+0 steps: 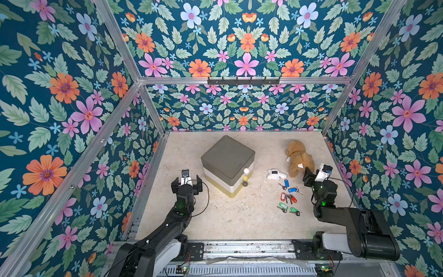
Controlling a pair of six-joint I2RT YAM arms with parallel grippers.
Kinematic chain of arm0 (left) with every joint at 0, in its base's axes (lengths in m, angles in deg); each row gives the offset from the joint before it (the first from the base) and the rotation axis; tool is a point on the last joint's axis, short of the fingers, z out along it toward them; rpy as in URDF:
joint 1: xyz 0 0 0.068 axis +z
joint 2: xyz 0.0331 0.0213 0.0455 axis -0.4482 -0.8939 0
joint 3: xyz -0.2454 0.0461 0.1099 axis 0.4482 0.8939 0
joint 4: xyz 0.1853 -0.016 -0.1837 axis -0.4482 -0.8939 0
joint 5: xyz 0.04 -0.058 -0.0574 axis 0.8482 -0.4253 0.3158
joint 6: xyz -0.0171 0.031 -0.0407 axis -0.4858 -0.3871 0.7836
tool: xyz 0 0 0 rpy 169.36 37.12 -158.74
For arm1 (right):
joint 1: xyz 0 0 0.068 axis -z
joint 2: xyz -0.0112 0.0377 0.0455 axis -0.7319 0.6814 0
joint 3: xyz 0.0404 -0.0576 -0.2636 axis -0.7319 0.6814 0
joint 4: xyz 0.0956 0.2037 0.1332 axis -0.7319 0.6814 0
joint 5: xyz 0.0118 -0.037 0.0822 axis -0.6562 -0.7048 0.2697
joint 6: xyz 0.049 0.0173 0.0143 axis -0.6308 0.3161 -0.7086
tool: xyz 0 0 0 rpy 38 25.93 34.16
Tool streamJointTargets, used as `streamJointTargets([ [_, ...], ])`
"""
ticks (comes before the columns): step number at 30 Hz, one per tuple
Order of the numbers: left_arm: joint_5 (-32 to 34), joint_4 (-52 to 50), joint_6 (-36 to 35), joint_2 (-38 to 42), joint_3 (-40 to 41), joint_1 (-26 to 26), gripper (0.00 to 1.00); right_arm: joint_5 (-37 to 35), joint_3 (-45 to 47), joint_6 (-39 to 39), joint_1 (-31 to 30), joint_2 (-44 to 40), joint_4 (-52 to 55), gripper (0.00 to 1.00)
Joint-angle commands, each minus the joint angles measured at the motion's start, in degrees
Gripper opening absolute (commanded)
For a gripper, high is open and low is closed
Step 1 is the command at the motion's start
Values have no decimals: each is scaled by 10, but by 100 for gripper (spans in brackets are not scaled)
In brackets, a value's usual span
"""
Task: Take the keys out of the drawer
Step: Reset both arms
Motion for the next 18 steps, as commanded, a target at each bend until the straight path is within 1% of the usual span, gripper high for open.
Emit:
streamJointTargets([
  [1,-53,125,-10,-35,11,25,99,-2,2,9,-1,12,-58,64],
  [5,-91,168,-24,-95,5,55,99,-4,1,10,0,29,-68,64],
  [10,-152,208,-35,-160,-23,84,99,-4,8,9,0,61,-117,64],
  [13,-191,238,-36,-198,-39,101,99,0,4,11,0,57,-99,64],
  [16,-201,237,-45,-225,-61,109,99,0,6,10,0,59,-104,65],
  [18,-211,256,-54,-240,-61,114,99,0,6,10,0,59,-107,65],
])
